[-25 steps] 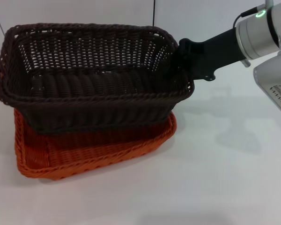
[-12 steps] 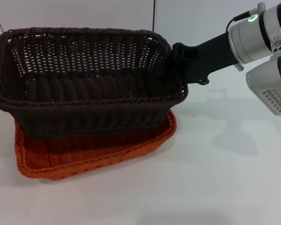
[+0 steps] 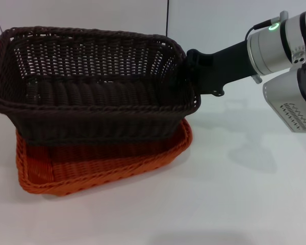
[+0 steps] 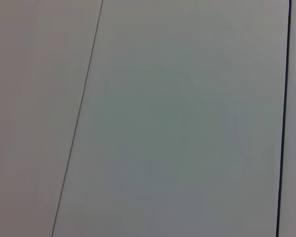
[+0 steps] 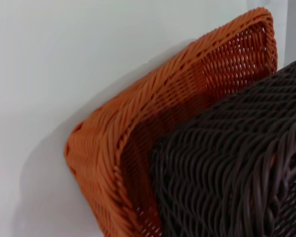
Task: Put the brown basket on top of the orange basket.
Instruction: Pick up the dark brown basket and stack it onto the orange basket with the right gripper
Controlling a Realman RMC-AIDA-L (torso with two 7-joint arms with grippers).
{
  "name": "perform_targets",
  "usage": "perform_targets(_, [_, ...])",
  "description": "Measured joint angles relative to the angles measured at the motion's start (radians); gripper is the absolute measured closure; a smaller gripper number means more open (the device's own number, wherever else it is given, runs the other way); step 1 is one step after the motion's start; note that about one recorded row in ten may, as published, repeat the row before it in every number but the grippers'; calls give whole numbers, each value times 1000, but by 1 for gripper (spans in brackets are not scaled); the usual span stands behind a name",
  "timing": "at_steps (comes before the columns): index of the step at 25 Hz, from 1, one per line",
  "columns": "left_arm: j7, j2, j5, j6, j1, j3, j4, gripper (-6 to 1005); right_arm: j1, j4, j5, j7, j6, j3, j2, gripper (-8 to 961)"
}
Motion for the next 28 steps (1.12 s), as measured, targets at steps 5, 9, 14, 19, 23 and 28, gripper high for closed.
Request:
perform_targets(5, [-1, 0, 0, 0, 0, 0, 3, 227, -26, -4, 41, -6, -6, -1, 2, 802])
perform_targets(9, [-2, -1, 0, 0, 0, 1, 3, 226, -38, -7, 40, -5, -7, -8, 3, 802])
perform_targets(14, [-5, -1, 0, 1, 0, 10, 3, 226, -50, 9, 41, -26, 21, -26, 4, 802])
perform_targets(19, [-5, -4, 0, 2, 1, 14, 5, 226, -54, 47, 81, -105, 76, -27, 1, 802])
perform_targets(23, [-18, -5, 0, 3, 1, 14, 7, 227, -54, 80, 116, -122, 86, -37, -3, 802])
perform_targets(28, [-30, -5, 0, 3, 2, 14, 11, 227, -52, 114, 151, -128, 100, -56, -6, 802])
